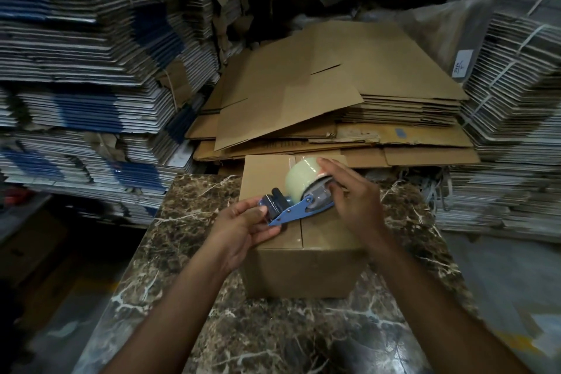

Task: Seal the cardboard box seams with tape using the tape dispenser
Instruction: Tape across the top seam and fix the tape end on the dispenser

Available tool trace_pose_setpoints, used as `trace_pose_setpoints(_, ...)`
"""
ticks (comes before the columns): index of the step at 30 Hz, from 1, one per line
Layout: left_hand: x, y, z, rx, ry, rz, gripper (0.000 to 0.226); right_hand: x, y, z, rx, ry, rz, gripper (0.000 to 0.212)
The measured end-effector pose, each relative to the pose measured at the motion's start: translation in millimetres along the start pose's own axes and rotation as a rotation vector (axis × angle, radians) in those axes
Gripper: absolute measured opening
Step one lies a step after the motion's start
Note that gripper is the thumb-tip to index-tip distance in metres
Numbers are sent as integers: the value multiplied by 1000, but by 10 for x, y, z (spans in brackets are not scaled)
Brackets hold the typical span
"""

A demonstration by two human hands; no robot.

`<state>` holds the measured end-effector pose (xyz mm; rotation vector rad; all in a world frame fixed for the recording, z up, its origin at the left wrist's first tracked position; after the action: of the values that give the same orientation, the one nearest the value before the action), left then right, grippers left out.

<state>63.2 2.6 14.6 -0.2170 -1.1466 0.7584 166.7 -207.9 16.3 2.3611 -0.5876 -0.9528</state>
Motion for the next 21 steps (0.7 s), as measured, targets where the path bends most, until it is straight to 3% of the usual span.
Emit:
trace_pose_setpoints(6,-31,-3,66,-47,-67,-186,24,73,-49,-448,-261,-117,-214,53)
trace_pose_setpoints(10,-123,-18,123,-50,-103,-370,24,52,-150,-510,-344,-210,-377,48)
trace_pose_setpoints(14,-194,-1,169,-109,-151,-597,23,21,-155,-398,-403,-286,-455,61)
trace_pose_setpoints(17,-185,42,176,-116,-193,-657,21,2,-105,-158,-229,-431,-361,70)
trace_pose_setpoints(19,-212,58,192,-108,-232,-678,19,-65,-34,127,-38,-596,-247,49)
trace_pose_setpoints(21,-271,69,217,-92,-267,-699,19,-158,25,428,15,-624,-233,31)
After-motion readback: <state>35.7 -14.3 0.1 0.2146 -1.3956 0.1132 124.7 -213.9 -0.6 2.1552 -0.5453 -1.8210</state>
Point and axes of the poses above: each hand's wrist, its own z-axis away from the middle knuckle, its own y-axis out of the back of the hand, x = y × z, the point moved 1 cm from there along -z, towards the middle knuckle, and after that the axes turned 7 degrees about z, right-handed, at the moved point
